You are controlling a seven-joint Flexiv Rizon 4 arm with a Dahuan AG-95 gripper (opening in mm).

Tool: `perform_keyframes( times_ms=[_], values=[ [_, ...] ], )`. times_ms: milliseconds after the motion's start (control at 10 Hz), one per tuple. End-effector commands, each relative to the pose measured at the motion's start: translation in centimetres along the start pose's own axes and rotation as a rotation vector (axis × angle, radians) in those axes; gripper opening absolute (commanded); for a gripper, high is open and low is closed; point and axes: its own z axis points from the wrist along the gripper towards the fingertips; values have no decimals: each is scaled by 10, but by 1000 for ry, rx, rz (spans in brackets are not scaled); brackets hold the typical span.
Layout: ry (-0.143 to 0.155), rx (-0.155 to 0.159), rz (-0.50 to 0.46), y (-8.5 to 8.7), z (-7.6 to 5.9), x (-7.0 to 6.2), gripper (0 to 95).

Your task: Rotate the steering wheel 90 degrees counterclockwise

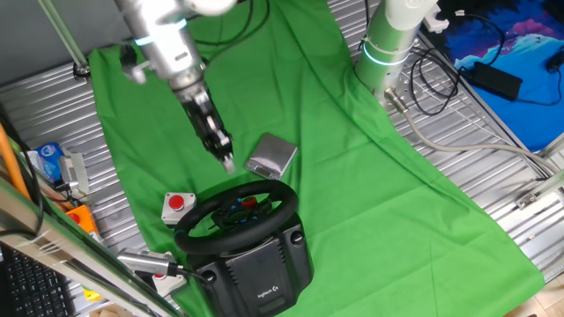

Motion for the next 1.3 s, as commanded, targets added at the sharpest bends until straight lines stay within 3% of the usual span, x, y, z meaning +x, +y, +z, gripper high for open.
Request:
perform_keyframes(
  times_ms=[100, 300, 700, 1300],
  values=[
    [-6, 8, 9, 14, 19, 0, 0],
    [-5, 7, 15, 16, 26, 3, 0],
    [-18, 7, 25, 14, 23, 6, 0],
    [28, -1, -36, 14, 23, 6, 0]
  ],
)
